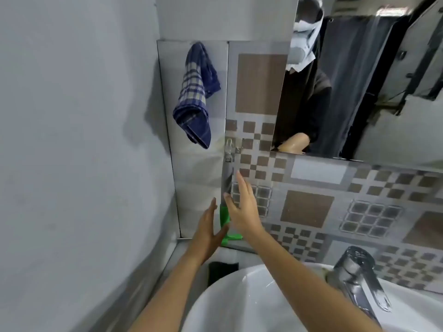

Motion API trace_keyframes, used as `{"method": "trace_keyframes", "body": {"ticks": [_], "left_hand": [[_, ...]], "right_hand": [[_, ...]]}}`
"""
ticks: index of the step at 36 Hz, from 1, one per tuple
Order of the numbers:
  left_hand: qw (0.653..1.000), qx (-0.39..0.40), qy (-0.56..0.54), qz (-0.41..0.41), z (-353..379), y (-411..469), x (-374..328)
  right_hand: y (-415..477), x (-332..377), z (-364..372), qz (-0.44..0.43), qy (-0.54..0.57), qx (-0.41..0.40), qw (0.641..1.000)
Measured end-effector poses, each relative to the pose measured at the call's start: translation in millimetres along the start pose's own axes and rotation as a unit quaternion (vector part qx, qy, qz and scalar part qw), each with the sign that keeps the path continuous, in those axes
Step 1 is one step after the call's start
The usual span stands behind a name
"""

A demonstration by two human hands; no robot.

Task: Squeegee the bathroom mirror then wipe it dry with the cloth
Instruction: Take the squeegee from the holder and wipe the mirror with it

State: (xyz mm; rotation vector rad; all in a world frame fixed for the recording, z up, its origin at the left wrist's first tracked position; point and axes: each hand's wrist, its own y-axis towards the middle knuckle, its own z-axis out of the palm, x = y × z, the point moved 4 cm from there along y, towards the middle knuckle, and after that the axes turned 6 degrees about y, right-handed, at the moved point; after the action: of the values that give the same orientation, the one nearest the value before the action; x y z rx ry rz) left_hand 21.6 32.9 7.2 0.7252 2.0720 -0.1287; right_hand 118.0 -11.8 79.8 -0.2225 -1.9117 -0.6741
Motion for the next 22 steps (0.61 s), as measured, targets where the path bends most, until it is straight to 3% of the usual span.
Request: {"method": "trace_keyframes", "body": {"ticks": [5,14,22], "left_hand": [[0.997,0.065,-0.052,0.004,20.6,5.2,8.9],[0.997,0.059,-0.049,-0.003,22.6,3.4,11.3],[0.999,0.041,-0.014,0.021,3.0,-6.2,-7.5]], "right_hand": [[10.2,-14.5,13.0,0.012,0.041,-0.013,0.999],[12.7,-23.0,15.4,0.030,0.102,-0.048,0.993],[-2.8,5.9,-8.3,-0.003,0.144,-0.055,0.988]]}}
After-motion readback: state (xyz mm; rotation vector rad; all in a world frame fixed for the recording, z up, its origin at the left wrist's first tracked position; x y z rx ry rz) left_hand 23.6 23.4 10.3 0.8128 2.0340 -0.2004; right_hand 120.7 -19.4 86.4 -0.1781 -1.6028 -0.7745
